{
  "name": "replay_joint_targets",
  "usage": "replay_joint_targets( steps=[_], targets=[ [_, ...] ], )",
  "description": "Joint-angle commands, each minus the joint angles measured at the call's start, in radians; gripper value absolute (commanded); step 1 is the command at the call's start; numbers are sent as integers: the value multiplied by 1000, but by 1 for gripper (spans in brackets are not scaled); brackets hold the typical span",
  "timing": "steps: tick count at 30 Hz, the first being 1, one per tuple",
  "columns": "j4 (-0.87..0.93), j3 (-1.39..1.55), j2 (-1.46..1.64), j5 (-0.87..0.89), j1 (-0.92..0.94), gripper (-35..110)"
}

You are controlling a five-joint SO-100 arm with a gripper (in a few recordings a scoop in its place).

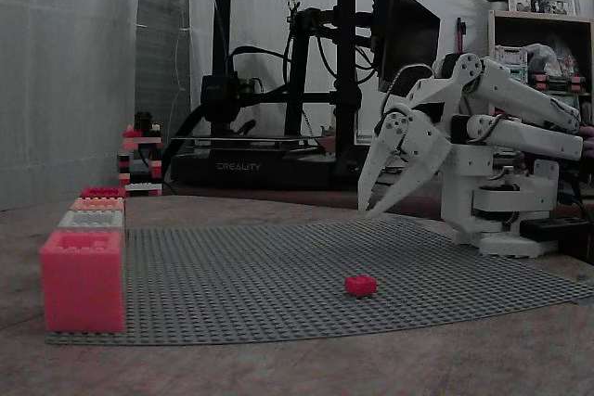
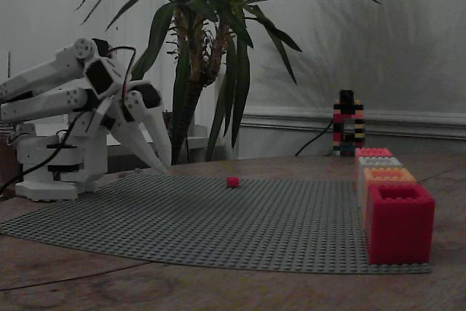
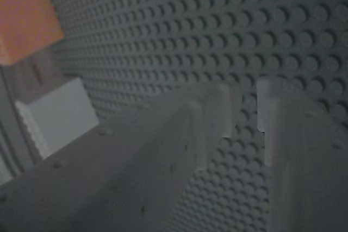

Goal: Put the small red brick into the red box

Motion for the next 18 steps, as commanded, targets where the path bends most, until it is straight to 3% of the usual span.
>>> replay_joint_targets(
  steps=[1,4,8,14,18],
  targets=[
    [-89,-37,-94,38,5,0],
    [-170,-193,-307,71,-23,0],
    [-150,-514,-640,83,-98,1],
    [114,-913,-1028,161,-236,11],
    [238,-1057,-1216,100,-327,16]
  ],
)
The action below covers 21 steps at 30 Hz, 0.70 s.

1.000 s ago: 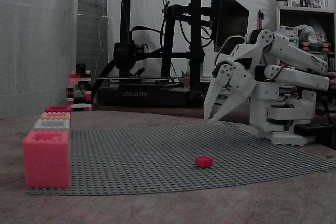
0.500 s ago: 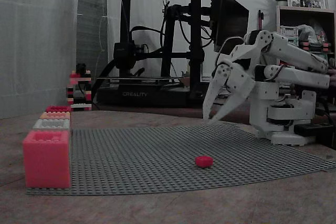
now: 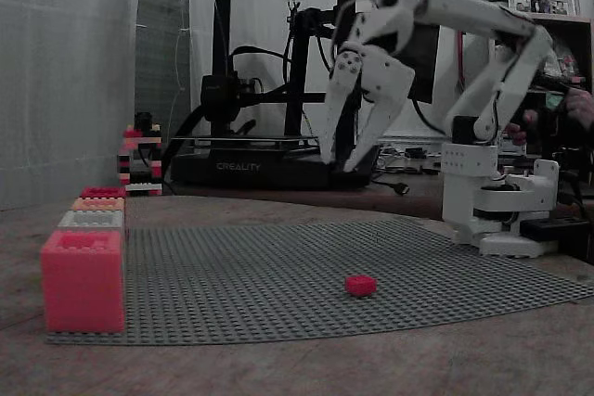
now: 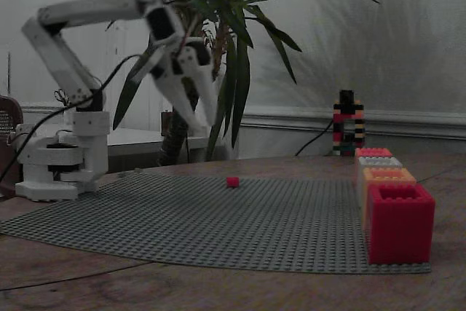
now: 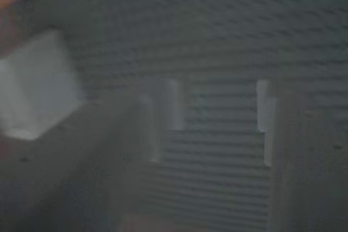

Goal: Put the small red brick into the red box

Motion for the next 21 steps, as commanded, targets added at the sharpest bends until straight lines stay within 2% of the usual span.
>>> replay_joint_targets(
  steps=[1,4,8,21],
  targets=[
    [140,-184,-135,-83,-115,17],
    [247,-305,-287,-204,-192,23],
    [356,-423,-456,-233,-219,28],
    [209,-522,-588,-221,-388,27]
  ],
)
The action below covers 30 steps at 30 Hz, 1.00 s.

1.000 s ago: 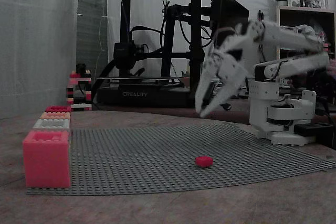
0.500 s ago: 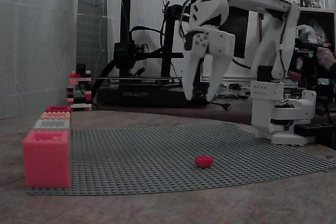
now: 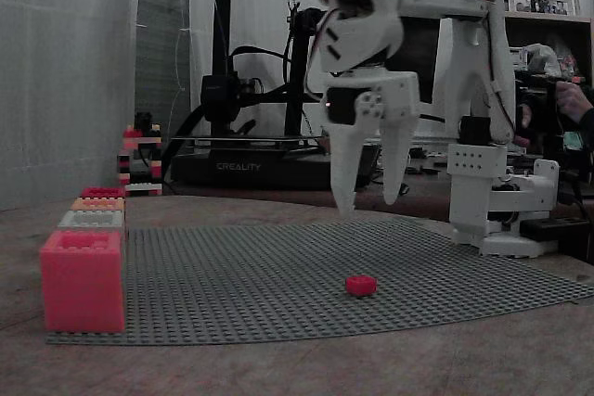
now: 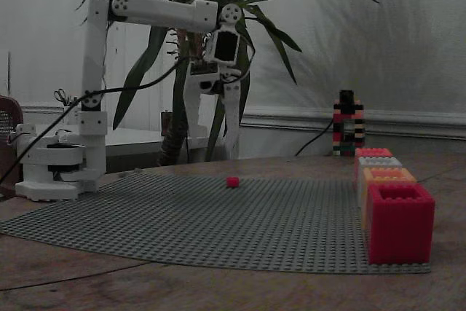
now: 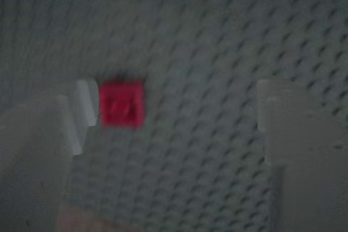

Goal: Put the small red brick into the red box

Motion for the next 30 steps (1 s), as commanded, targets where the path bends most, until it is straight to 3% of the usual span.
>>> replay_joint_targets(
  steps=[1,6,16,30],
  targets=[
    [-46,-55,25,-9,-66,27],
    [-72,-55,18,21,-80,24],
    [-291,6,-14,130,-81,20],
    [-328,21,-110,186,-83,19]
  ],
)
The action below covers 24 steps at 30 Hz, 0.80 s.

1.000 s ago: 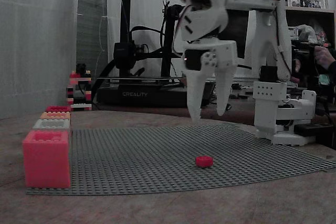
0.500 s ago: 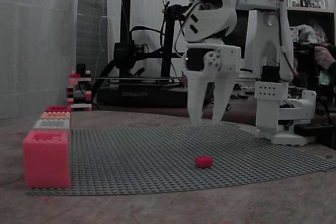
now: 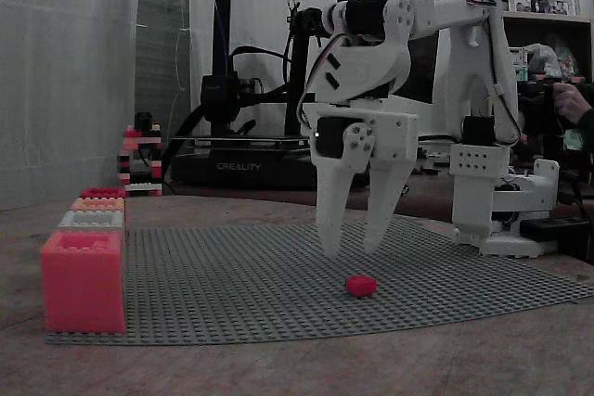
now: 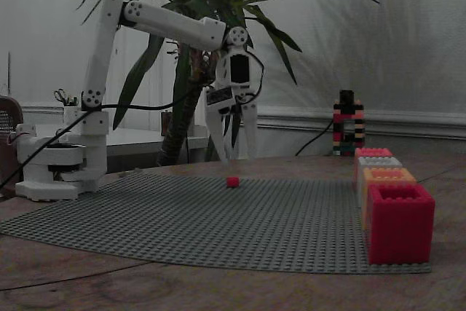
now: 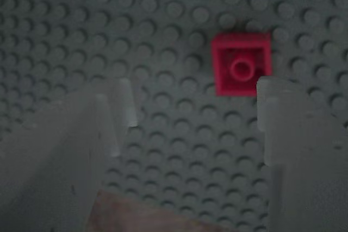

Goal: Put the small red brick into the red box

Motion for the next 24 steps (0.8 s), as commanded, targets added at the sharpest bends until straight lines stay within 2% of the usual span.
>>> replay_joint_targets(
  steps=[1,24],
  targets=[
    [3,5,18,9,-25,19],
    [-3,6,-40,34,-60,15]
  ],
)
